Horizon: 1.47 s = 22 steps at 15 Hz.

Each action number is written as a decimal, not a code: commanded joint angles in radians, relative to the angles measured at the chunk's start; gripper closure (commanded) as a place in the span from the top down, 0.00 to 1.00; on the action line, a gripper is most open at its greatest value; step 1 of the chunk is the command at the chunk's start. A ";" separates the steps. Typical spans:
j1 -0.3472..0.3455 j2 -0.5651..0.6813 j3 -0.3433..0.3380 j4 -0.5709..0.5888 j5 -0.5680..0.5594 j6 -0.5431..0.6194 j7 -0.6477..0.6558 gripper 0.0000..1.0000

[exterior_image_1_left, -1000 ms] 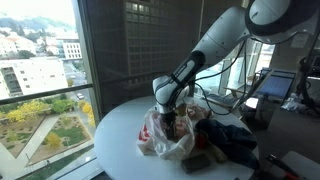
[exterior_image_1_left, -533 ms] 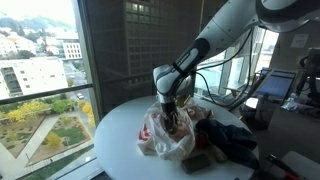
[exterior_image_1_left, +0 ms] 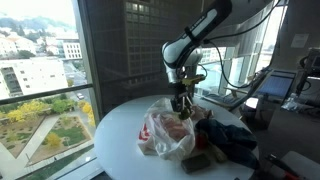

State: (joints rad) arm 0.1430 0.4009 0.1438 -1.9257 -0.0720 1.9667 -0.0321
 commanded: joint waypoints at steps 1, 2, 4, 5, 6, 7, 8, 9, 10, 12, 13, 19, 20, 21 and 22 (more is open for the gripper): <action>-0.064 -0.169 -0.036 -0.171 0.114 0.021 0.031 0.47; -0.079 -0.188 -0.063 -0.204 0.111 0.064 0.040 0.47; -0.107 -0.197 -0.111 -0.237 0.081 0.140 0.067 0.47; -0.121 -0.183 -0.135 -0.242 0.066 0.194 0.077 0.47; -0.131 -0.165 -0.154 -0.243 0.051 0.251 0.093 0.47; -0.140 -0.138 -0.169 -0.233 0.039 0.286 0.096 0.47; -0.145 -0.115 -0.179 -0.224 0.031 0.314 0.102 0.47; -0.148 -0.087 -0.185 -0.213 0.029 0.334 0.106 0.47; -0.150 -0.067 -0.188 -0.207 0.030 0.352 0.111 0.47; -0.152 -0.039 -0.190 -0.206 0.042 0.376 0.118 0.47; -0.153 -0.031 -0.188 -0.207 0.049 0.381 0.121 0.54; -0.139 -0.090 -0.191 -0.255 0.039 0.397 0.157 1.00; -0.139 -0.105 -0.178 -0.259 0.060 0.391 0.153 1.00; -0.137 -0.114 -0.166 -0.258 0.074 0.386 0.147 1.00; -0.128 -0.121 -0.153 -0.256 0.078 0.389 0.144 1.00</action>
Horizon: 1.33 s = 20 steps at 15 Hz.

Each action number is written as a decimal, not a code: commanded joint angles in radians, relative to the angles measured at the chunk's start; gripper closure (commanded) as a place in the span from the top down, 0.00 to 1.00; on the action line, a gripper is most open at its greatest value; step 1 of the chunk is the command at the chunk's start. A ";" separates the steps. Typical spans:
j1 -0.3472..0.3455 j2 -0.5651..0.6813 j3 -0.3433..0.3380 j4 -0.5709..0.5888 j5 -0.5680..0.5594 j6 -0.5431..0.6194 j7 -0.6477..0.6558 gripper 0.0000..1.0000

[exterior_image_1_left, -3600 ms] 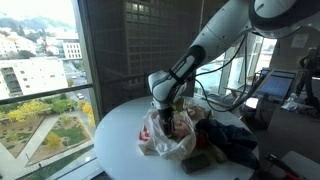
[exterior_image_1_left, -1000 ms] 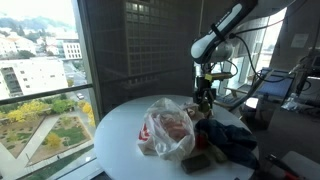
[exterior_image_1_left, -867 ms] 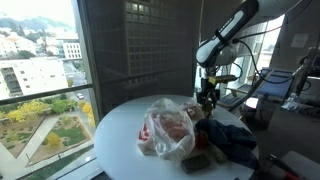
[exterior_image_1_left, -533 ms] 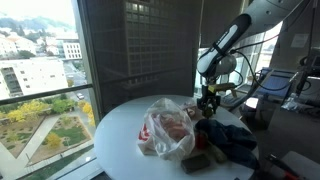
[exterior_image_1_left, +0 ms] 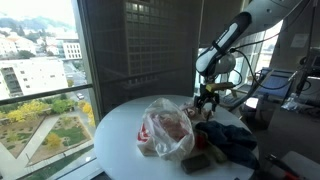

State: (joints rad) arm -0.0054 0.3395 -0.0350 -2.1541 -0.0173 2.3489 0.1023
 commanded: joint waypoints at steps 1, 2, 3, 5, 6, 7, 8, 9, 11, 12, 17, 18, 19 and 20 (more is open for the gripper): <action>0.029 -0.057 0.043 -0.018 0.031 0.006 0.001 1.00; 0.040 -0.054 0.056 -0.008 0.031 0.006 0.003 1.00; 0.054 -0.044 0.073 0.008 0.031 -0.003 0.001 1.00; 0.072 -0.020 0.115 0.033 0.064 -0.024 -0.024 1.00; 0.081 -0.002 0.135 0.044 0.082 -0.031 -0.040 1.00; 0.090 0.013 0.151 0.051 0.090 -0.031 -0.053 1.00; 0.099 0.037 0.164 0.066 0.093 -0.032 -0.066 1.00; 0.105 0.056 0.174 0.077 0.095 -0.031 -0.079 1.00; 0.110 0.111 0.188 0.117 0.101 -0.025 -0.106 1.00; 0.113 0.135 0.187 0.137 0.092 -0.025 -0.113 1.00; 0.093 0.263 0.184 0.247 0.095 -0.022 -0.183 1.00; 0.089 0.286 0.182 0.263 0.095 -0.019 -0.187 1.00; 0.082 0.306 0.189 0.275 0.103 -0.018 -0.199 1.00; 0.081 0.320 0.188 0.278 0.099 -0.015 -0.201 1.00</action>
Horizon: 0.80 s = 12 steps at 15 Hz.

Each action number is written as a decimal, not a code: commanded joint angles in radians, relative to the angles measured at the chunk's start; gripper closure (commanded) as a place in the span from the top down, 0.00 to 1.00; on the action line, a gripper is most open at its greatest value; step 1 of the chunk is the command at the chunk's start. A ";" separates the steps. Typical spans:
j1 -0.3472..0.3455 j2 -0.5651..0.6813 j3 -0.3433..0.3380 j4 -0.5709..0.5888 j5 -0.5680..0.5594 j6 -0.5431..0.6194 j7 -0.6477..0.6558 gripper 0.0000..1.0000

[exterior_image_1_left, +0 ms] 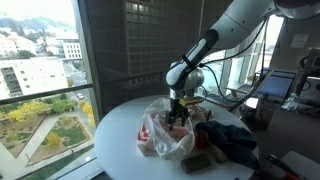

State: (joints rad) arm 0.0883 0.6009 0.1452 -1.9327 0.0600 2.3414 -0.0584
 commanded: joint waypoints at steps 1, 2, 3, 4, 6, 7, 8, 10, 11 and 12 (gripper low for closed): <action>-0.014 0.067 0.005 0.055 0.016 -0.010 -0.044 1.00; -0.016 0.077 0.002 0.055 0.014 -0.013 -0.043 1.00; -0.019 0.083 0.001 0.051 0.012 -0.014 -0.045 1.00; -0.019 0.088 0.000 0.045 0.010 -0.013 -0.044 1.00; -0.014 0.093 0.001 0.029 0.004 -0.008 -0.044 1.00; -0.008 0.094 -0.002 0.024 -0.006 -0.006 -0.043 1.00; -0.003 0.098 -0.009 0.022 -0.018 -0.009 -0.040 1.00; -0.002 0.103 -0.015 0.018 -0.028 -0.012 -0.038 1.00; -0.001 0.105 -0.018 0.015 -0.033 -0.010 -0.036 1.00; 0.001 0.105 -0.019 0.012 -0.036 -0.011 -0.034 1.00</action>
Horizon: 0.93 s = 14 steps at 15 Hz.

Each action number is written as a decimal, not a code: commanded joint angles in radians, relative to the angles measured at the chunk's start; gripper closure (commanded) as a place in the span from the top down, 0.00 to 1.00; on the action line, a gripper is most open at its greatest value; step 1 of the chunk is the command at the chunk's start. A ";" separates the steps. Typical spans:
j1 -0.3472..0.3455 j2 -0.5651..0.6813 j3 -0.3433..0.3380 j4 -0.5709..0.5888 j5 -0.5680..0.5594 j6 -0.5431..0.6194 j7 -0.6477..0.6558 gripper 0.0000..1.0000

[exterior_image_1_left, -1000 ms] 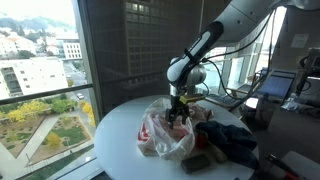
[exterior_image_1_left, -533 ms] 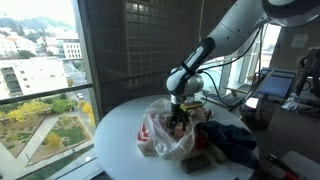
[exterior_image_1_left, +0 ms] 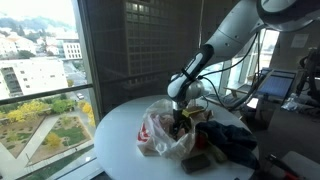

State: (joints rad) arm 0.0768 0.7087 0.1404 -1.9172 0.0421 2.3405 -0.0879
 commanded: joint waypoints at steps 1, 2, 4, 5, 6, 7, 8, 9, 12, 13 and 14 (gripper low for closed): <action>0.018 -0.004 -0.017 -0.006 -0.025 -0.008 0.000 0.75; 0.018 -0.006 -0.016 -0.008 -0.026 -0.012 -0.002 0.73; 0.019 -0.011 -0.013 -0.013 -0.031 -0.007 -0.003 0.58; 0.019 -0.011 -0.015 -0.013 -0.034 -0.006 0.001 0.49; 0.020 -0.013 -0.015 -0.014 -0.033 -0.008 0.004 0.43; 0.023 -0.019 -0.017 -0.015 -0.035 -0.005 0.009 0.34; 0.023 -0.024 -0.016 -0.014 -0.032 -0.006 0.013 0.27; 0.022 -0.035 -0.012 -0.014 -0.023 -0.009 0.020 0.21; 0.032 -0.073 -0.015 -0.021 -0.033 0.006 0.027 0.20; 0.037 -0.088 -0.017 -0.025 -0.037 0.011 0.031 0.21; 0.041 -0.101 -0.019 -0.027 -0.039 0.014 0.036 0.21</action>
State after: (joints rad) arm 0.0937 0.6723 0.1351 -1.9192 0.0182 2.3440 -0.0804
